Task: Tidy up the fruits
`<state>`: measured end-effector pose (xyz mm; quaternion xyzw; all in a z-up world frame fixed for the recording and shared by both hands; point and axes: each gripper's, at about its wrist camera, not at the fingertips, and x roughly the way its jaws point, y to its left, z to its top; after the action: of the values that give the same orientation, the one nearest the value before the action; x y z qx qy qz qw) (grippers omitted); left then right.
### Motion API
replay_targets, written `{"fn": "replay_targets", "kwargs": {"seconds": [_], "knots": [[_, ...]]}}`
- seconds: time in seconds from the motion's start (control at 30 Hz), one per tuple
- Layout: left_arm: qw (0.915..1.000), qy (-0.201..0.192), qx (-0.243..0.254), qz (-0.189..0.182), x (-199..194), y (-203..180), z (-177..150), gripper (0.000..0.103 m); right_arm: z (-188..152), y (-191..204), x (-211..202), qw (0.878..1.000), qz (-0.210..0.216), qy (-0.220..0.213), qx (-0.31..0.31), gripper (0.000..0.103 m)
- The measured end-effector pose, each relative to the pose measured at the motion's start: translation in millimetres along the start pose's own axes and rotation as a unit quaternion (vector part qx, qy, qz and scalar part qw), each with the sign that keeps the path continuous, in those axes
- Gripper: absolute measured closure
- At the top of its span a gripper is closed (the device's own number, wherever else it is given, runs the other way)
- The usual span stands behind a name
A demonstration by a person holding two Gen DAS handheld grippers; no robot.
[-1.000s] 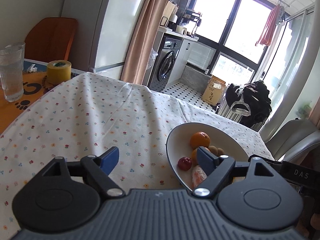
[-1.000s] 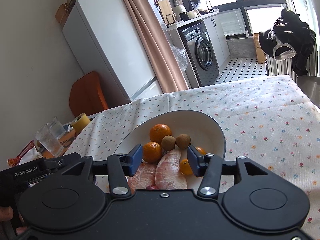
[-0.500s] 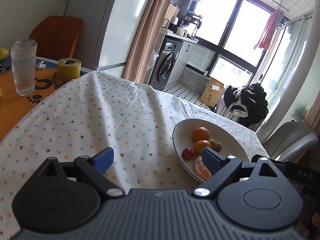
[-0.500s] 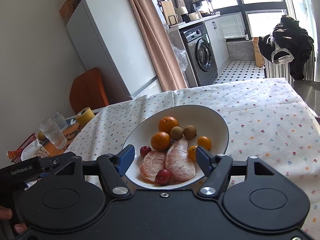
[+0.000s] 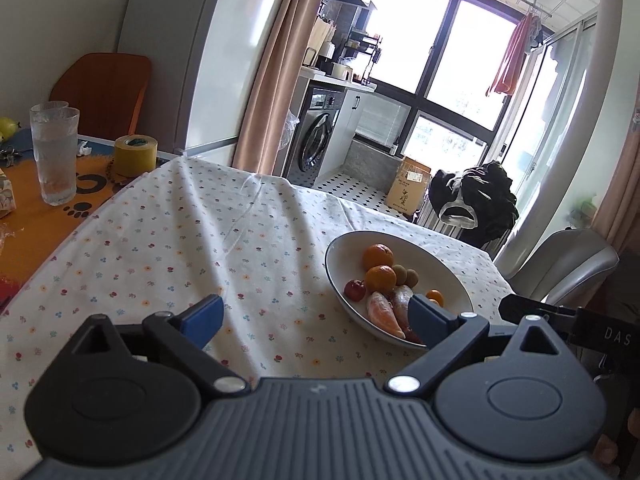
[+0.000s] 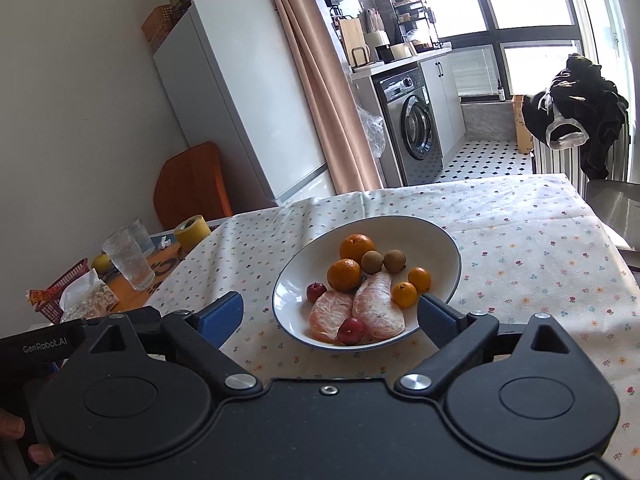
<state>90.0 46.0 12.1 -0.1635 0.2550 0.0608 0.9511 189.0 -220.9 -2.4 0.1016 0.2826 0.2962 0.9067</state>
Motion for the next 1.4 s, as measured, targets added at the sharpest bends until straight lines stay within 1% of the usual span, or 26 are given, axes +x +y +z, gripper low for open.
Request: {"fn": "replay_targets", "kwargs": {"seconds": [0.2, 0.47, 0.63, 0.77, 0.9, 1.0, 1.07, 1.17, 1.3, 1.4], "knots": [[0.9997, -0.007, 0.023, -0.002, -19.9, -4.3, -3.1, 0.005, -1.9, 8.6, -16.3, 1.0, 0.012, -0.01, -0.008, 0.0], [0.9989, -0.013, 0.045, -0.001, -41.6, -6.1, -7.6, 0.003, -7.5, 18.9, -32.9, 1.0, 0.024, -0.01, -0.019, 0.0], [0.9977, -0.014, 0.066, 0.007, -59.4, -3.5, -9.1, 0.003, -10.1, 26.3, -44.1, 0.999, 0.025, 0.005, -0.043, 0.0], [0.9975, -0.017, 0.068, 0.009, -69.8, -0.9, -9.4, 0.003, -12.0, 34.3, -55.1, 0.998, 0.032, 0.016, -0.059, 0.0], [0.997, -0.016, 0.076, 0.0, -77.1, -4.5, -10.2, 0.003, -12.2, 39.6, -67.1, 0.997, 0.033, 0.015, -0.07, 0.0], [0.9956, -0.017, 0.091, -0.013, -84.7, -7.9, -13.4, 0.003, -12.2, 39.8, -81.9, 0.996, 0.035, 0.012, -0.079, 0.0], [0.9951, -0.014, 0.097, -0.015, -88.6, -10.5, -16.9, 0.003, -12.6, 38.7, -91.0, 0.996, 0.036, 0.01, -0.08, 0.0], [0.9942, -0.013, 0.104, -0.023, -92.3, -14.2, -21.2, 0.003, -15.1, 37.1, -101.0, 0.996, 0.027, 0.01, -0.081, 0.0], [0.9937, -0.009, 0.108, -0.029, -94.3, -15.4, -27.0, 0.002, -19.8, 38.8, -107.3, 0.995, 0.015, 0.02, -0.092, 0.0], [0.9931, -0.004, 0.113, -0.031, -94.7, -16.1, -31.3, 0.002, -23.9, 40.1, -111.0, 0.995, 0.02, 0.022, -0.098, 0.0]]}}
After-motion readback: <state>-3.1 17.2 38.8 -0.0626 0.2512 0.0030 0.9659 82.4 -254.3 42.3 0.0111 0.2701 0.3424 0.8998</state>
